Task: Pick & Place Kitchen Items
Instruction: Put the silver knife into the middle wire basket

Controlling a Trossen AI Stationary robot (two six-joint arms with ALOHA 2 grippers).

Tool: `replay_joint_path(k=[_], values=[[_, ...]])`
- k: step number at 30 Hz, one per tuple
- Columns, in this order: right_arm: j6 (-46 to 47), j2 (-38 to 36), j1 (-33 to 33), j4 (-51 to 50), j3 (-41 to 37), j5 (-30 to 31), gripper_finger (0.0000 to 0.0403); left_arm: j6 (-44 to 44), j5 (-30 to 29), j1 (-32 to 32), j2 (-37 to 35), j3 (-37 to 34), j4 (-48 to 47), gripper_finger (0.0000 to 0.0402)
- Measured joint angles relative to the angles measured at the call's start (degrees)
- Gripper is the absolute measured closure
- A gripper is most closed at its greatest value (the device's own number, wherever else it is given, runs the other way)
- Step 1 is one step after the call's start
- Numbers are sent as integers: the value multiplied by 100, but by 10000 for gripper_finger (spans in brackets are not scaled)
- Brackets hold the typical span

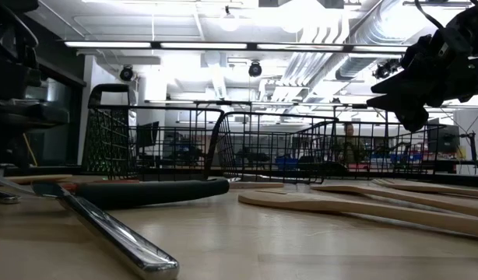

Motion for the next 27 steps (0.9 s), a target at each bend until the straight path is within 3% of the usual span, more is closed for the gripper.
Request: replay_joint_path(k=[13,27], values=[[-1,0,-1,1,-1,0,252,-40,-13,5,4,-9,109,369],[-2,0,-2,2,-2,0,252,-265,251,15,-298,-35,29,369]])
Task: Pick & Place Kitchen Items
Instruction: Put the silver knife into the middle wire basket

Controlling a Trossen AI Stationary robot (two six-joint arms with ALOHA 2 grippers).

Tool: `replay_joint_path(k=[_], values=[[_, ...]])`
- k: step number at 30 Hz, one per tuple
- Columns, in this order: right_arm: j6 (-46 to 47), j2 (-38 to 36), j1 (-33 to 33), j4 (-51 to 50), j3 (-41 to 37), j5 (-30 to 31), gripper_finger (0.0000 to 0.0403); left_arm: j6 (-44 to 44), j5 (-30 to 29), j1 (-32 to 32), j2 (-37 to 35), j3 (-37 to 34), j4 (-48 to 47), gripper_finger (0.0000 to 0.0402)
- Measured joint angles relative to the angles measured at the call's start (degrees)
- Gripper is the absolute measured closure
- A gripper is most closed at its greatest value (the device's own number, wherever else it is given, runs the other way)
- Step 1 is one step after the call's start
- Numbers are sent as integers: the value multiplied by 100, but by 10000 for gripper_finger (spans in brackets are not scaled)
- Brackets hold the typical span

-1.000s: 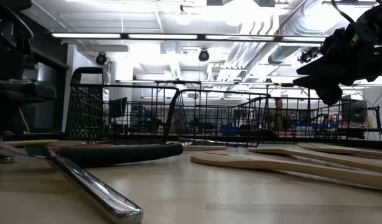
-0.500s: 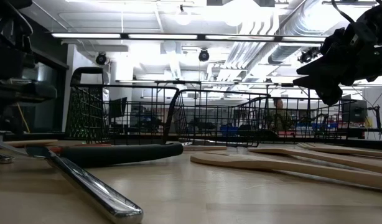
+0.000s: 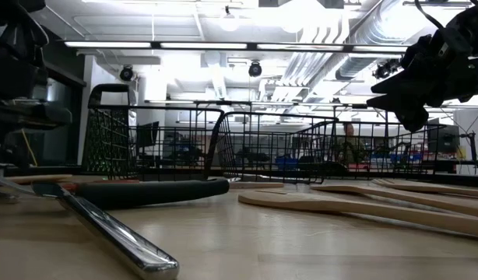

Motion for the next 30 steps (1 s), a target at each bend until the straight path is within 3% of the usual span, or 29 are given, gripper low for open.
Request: replay_joint_path(k=[15,19,30], values=[[0,0,1,1,1,0,252,-957,42,-4,-672,62,-823,369],[1,0,2,0,0,1,252,-1124,-160,-4,-723,410,-1296,369],[1,0,0,-1,1,0,252,-650,-941,-4,-723,1835,-1368,369]])
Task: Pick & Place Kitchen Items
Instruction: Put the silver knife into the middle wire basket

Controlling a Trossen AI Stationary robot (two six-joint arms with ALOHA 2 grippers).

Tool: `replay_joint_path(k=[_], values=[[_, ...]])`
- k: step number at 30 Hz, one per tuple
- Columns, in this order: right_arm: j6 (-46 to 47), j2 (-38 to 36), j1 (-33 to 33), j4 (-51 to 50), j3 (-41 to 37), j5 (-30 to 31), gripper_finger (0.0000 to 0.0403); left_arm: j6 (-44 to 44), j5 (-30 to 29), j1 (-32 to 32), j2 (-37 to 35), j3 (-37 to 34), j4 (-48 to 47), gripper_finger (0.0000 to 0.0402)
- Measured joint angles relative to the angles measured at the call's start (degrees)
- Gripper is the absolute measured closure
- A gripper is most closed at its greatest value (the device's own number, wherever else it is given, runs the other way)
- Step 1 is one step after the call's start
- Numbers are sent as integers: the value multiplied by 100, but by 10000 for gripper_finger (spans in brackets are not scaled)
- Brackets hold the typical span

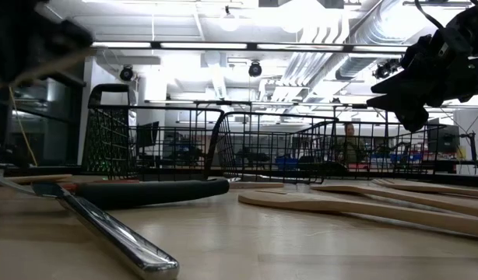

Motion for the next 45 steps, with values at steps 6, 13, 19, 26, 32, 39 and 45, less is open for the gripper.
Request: replay_joint_path(k=[6,13,19,26,32,39,45], values=[[-1,0,-1,0,1,0,252,942,-1172,5,0,688,129,369],[-1,0,0,1,-1,0,252,2915,-1901,746,57,1316,995,369],[-1,0,-1,1,-1,0,252,4681,-1907,1725,191,1449,2296,369],[-1,3,0,-5,0,2,252,5752,-1091,2893,479,1445,3350,369],[0,32,1,-23,-1,11,252,6723,-49,3850,1041,1445,3907,369],[-1,112,0,-20,-1,10,252,7725,382,4655,1872,1447,4611,369],[-1,162,-1,4,0,15,252,8000,830,5101,2450,1472,5211,369]])
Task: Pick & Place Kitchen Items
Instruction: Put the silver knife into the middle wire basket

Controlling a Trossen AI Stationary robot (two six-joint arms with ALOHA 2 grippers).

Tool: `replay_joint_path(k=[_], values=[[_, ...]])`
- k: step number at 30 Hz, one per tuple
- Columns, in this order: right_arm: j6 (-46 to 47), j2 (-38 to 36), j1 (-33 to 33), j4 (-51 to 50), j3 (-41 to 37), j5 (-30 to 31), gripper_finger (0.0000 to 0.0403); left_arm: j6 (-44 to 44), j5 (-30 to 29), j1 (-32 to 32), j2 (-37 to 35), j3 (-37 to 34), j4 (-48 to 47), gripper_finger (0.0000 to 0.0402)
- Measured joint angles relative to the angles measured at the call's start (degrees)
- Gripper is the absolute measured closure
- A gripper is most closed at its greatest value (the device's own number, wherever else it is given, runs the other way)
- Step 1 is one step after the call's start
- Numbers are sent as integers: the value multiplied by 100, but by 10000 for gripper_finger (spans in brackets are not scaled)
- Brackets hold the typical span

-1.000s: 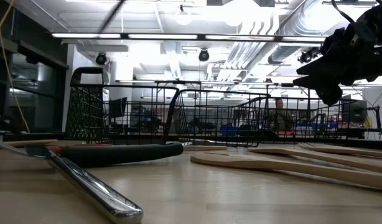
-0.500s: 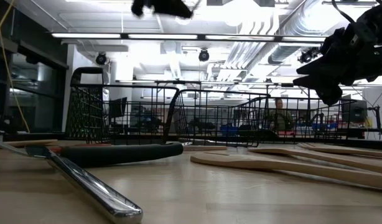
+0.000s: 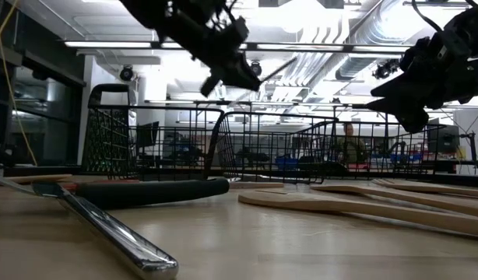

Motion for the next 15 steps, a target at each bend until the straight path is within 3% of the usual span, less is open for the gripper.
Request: replay_joint_path(k=[6,11,15], values=[[0,26,1,-3,-2,0,252,-168,271,301,441,616,-355,369],[0,26,2,-5,-1,0,252,-206,295,458,790,1496,-1482,369],[0,26,1,-4,-1,0,252,-198,676,629,1153,2340,-2570,369]])
